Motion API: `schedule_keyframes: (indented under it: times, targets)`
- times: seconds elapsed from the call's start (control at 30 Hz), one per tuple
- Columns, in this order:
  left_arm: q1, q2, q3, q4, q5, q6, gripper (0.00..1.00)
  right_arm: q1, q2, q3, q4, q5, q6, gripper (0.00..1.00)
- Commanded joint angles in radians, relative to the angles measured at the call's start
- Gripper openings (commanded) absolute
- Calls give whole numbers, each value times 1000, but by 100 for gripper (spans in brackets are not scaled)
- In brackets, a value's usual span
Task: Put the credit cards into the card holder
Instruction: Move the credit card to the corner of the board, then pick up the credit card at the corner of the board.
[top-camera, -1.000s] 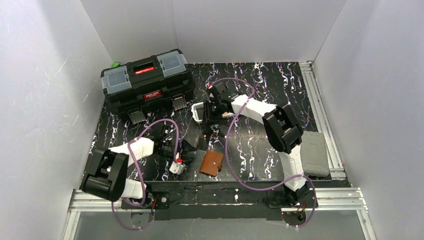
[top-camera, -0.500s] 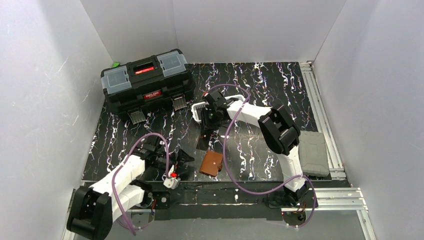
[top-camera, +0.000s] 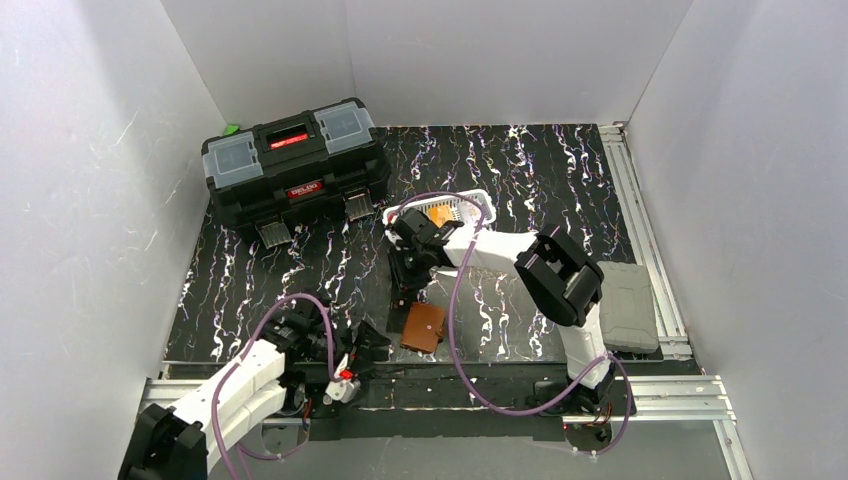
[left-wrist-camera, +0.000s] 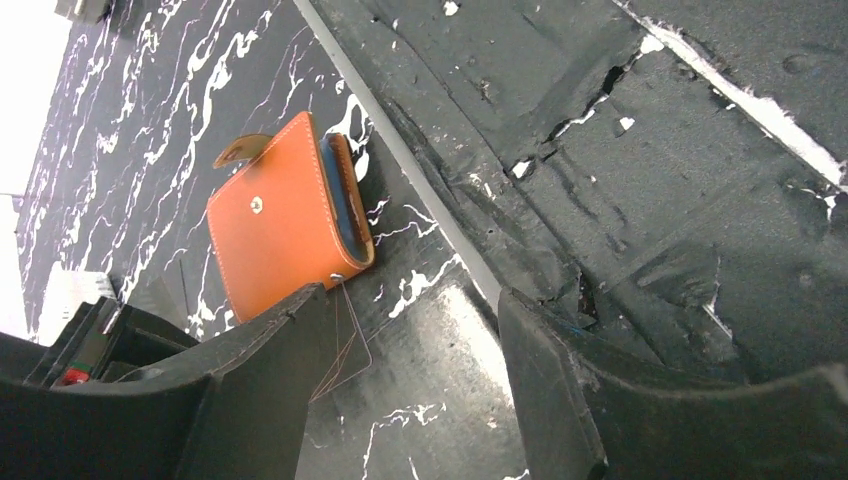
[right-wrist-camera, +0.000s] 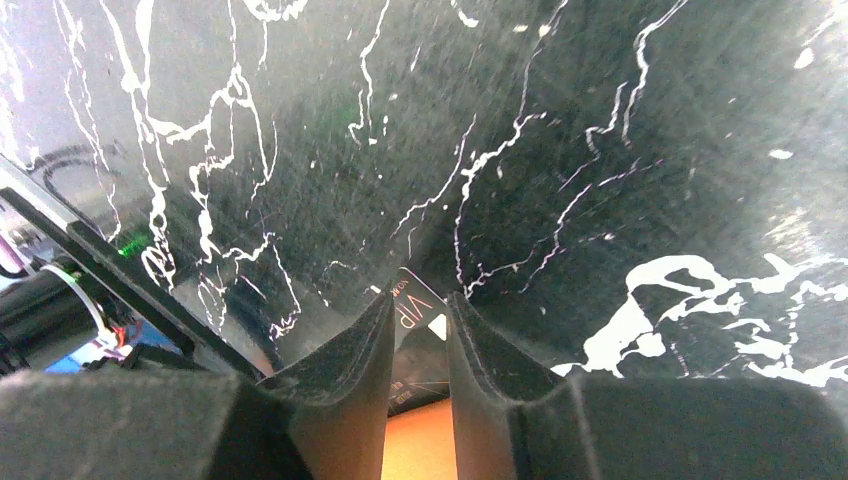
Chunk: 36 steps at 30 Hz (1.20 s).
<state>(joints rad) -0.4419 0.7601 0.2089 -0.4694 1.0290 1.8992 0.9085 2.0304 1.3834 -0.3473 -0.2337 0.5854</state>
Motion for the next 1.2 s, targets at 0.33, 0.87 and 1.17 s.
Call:
schedule_keyframes:
  times: [0.33,0.87,1.17]
  targets:
    - [-123,87,-103,374,-95,-207,60,58,-34,-78,-147,-39,-128,30]
    - [-210,192,-133,622,-147,-300,57,107,-31,-73,-194,-80,-199,29]
    - [-250,371,-156,910,-198,-323,48,113,-9,-55,-204,-94,-219,28]
